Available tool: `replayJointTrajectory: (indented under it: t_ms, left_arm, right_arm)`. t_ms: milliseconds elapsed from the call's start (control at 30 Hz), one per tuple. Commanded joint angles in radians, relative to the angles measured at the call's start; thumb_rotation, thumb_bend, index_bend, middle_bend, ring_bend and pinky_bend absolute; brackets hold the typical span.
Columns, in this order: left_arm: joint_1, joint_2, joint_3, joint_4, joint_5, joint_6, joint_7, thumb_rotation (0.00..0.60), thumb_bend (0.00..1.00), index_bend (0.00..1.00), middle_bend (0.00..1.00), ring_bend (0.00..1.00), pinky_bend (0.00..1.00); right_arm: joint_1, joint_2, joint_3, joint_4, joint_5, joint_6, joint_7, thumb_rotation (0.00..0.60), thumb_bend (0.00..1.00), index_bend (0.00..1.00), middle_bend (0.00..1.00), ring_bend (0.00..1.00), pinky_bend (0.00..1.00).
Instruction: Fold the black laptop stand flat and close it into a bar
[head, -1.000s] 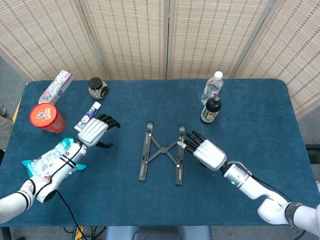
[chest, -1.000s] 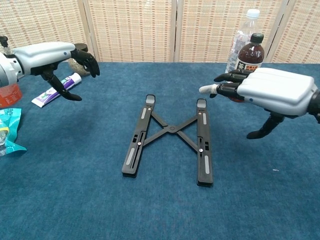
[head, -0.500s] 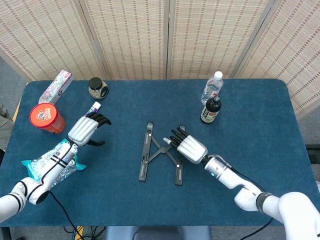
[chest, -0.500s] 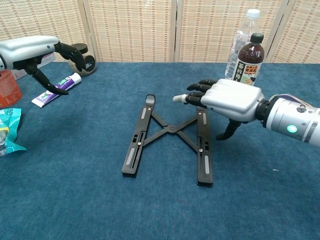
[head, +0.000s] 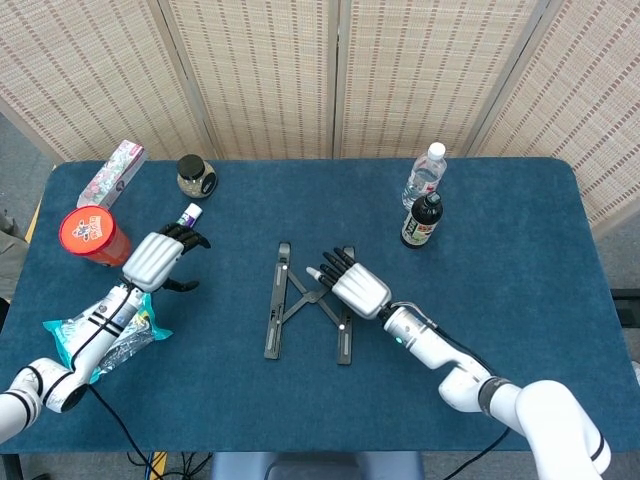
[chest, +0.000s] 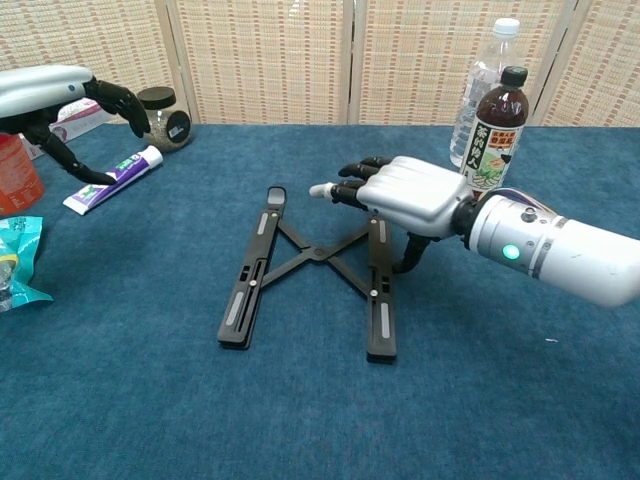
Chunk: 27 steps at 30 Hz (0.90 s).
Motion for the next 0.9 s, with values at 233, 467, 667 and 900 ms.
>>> replayJointTrajectory:
  t_ms: [233,467,667,900]
  left_arm:
    - [-0.007,-0.028,0.008,0.070,-0.011,-0.023,-0.013,0.600,0.11,0.30,0.31,0.21,0.16]
    - [-0.059,-0.121,0.020,0.191,0.008,-0.076,-0.065,0.600,0.11,0.29,0.31,0.21,0.16]
    - [-0.110,-0.217,0.031,0.277,0.031,-0.106,-0.108,0.600,0.11,0.28,0.30,0.20,0.16]
    - [-0.150,-0.301,0.042,0.360,0.052,-0.108,-0.154,0.600,0.11,0.26,0.29,0.19,0.16]
  right_arm:
    - [-0.028,0.075,-0.040,-0.083,-0.029,0.103,0.024,0.600,0.00,0.00,0.20,0.02,0.11]
    - [-0.083,0.222,-0.092,-0.265,-0.062,0.172,-0.033,0.600,0.00,0.00,0.20,0.01,0.11]
    - [-0.099,0.254,-0.100,-0.340,-0.057,0.164,-0.093,0.600,0.00,0.00,0.17,0.00,0.11]
    - [-0.094,0.214,-0.090,-0.315,-0.049,0.143,-0.130,0.600,0.00,0.00,0.13,0.00,0.10]
